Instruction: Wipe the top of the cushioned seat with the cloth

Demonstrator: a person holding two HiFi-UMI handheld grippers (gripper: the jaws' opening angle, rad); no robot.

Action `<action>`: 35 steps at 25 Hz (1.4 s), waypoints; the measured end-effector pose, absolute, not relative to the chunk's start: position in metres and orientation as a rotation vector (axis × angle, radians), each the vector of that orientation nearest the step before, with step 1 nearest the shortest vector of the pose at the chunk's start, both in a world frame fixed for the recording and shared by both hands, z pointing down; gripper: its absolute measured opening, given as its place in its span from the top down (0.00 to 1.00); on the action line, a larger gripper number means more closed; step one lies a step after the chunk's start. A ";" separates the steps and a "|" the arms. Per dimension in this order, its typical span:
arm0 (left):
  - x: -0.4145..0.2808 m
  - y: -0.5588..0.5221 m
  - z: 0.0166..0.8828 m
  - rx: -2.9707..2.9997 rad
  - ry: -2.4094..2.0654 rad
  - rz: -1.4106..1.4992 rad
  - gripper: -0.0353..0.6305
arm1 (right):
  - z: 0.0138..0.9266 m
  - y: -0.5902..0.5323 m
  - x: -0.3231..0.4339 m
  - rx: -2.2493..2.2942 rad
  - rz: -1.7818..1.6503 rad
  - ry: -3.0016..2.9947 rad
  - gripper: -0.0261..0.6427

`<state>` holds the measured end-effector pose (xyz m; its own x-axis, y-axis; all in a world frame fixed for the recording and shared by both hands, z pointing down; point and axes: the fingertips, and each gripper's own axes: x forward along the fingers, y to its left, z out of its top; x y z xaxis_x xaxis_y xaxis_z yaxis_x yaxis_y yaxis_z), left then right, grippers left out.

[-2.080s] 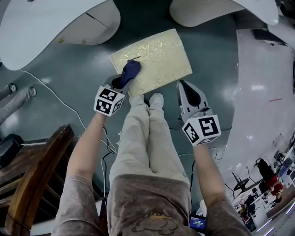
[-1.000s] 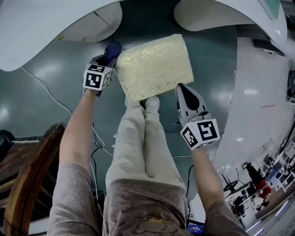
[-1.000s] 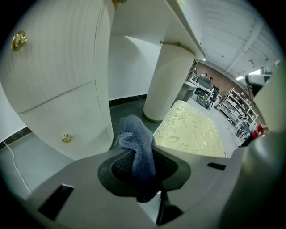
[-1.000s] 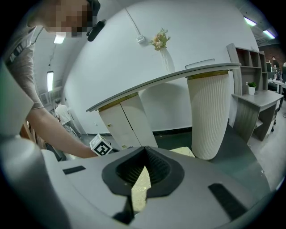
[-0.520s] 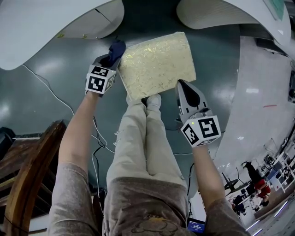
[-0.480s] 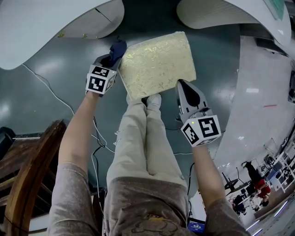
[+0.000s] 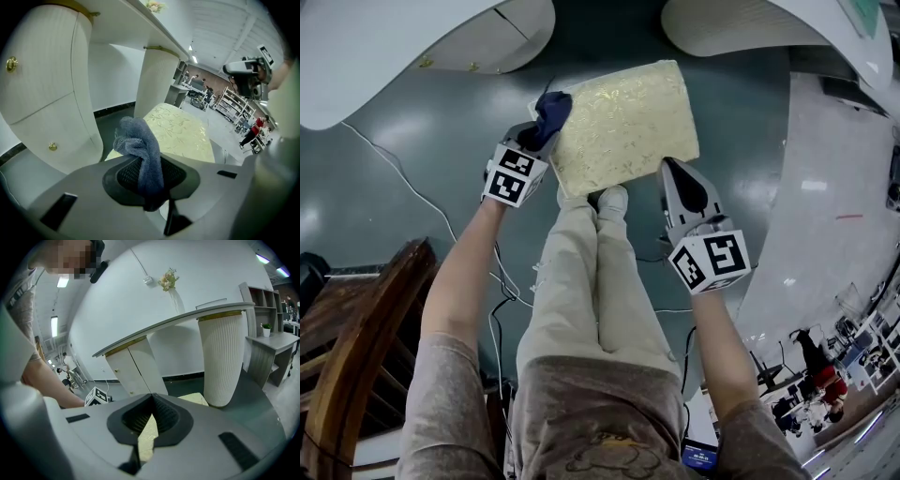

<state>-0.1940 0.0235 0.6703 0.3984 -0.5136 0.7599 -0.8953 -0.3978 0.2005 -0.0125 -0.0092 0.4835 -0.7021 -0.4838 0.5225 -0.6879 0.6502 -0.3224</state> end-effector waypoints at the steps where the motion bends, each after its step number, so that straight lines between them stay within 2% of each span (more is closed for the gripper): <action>1: -0.190 0.028 0.670 2.059 -1.189 0.814 0.81 | 0.483 -0.008 -0.012 0.924 0.716 -2.478 0.95; 25: -0.101 0.140 0.680 2.046 -1.010 0.742 0.81 | 0.482 0.018 0.006 0.944 0.716 -2.489 0.95; 35: -0.067 0.167 0.666 2.092 -0.911 0.840 0.81 | 0.472 0.025 0.017 0.977 0.713 -2.492 0.95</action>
